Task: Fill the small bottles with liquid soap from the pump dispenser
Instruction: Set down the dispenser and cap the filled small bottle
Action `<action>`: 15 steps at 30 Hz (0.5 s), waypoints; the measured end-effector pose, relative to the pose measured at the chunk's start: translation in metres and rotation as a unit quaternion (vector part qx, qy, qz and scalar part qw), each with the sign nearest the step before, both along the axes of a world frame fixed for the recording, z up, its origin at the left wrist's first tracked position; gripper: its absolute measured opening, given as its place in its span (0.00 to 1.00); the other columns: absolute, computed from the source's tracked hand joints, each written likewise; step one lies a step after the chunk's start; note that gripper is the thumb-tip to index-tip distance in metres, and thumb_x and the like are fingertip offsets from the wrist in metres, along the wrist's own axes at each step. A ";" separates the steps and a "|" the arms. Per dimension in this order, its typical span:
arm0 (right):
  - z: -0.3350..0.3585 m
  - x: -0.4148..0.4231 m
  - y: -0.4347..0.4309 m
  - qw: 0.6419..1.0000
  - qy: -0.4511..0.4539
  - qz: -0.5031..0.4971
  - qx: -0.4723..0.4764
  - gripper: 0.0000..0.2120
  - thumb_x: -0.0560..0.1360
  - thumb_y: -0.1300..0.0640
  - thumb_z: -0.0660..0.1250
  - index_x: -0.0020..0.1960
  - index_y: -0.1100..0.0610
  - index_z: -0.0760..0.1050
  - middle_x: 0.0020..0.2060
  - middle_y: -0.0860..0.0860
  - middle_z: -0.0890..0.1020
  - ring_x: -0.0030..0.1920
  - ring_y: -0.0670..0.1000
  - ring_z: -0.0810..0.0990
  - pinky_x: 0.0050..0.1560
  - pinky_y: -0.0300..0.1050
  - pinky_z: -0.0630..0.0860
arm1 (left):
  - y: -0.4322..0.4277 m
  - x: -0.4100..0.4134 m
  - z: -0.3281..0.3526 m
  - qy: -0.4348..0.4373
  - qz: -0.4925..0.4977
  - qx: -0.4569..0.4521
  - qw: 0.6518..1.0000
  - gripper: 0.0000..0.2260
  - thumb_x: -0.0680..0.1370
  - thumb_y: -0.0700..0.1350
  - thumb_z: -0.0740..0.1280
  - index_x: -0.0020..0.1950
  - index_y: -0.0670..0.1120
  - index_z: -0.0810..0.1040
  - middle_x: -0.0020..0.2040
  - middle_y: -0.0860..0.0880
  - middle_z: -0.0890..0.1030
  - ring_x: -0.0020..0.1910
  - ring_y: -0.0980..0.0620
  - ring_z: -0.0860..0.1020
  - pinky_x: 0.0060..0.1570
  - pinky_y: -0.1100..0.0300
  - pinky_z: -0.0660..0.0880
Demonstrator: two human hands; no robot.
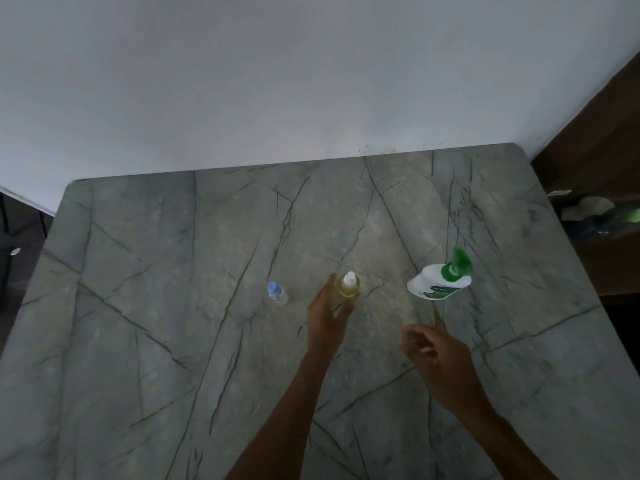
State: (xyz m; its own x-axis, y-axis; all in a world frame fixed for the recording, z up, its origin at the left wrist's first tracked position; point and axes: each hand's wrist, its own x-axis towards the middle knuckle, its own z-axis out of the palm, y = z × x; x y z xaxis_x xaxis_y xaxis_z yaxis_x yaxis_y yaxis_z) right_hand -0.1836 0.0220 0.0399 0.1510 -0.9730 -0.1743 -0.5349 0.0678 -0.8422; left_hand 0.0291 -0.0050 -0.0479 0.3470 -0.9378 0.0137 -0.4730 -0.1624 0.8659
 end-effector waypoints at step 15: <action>-0.002 0.001 0.025 0.997 -0.009 -0.068 0.021 0.16 0.64 0.65 0.77 0.45 0.48 0.79 0.35 0.46 0.83 0.30 0.44 0.80 0.33 0.39 0.77 | 0.026 0.066 0.022 -0.059 0.246 0.095 0.963 0.30 0.68 0.48 0.78 0.67 0.42 0.72 0.60 0.44 0.79 0.58 0.45 0.77 0.56 0.52 0.74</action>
State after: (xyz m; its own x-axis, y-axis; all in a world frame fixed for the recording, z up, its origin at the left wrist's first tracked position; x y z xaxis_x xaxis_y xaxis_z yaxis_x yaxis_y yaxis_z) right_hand -0.1830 0.0468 0.0381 0.0226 -0.9766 -0.2138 -0.5026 0.1738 -0.8469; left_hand 0.0948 0.0209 -0.0255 0.7569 -0.6493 -0.0747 -0.3919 -0.5424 0.7432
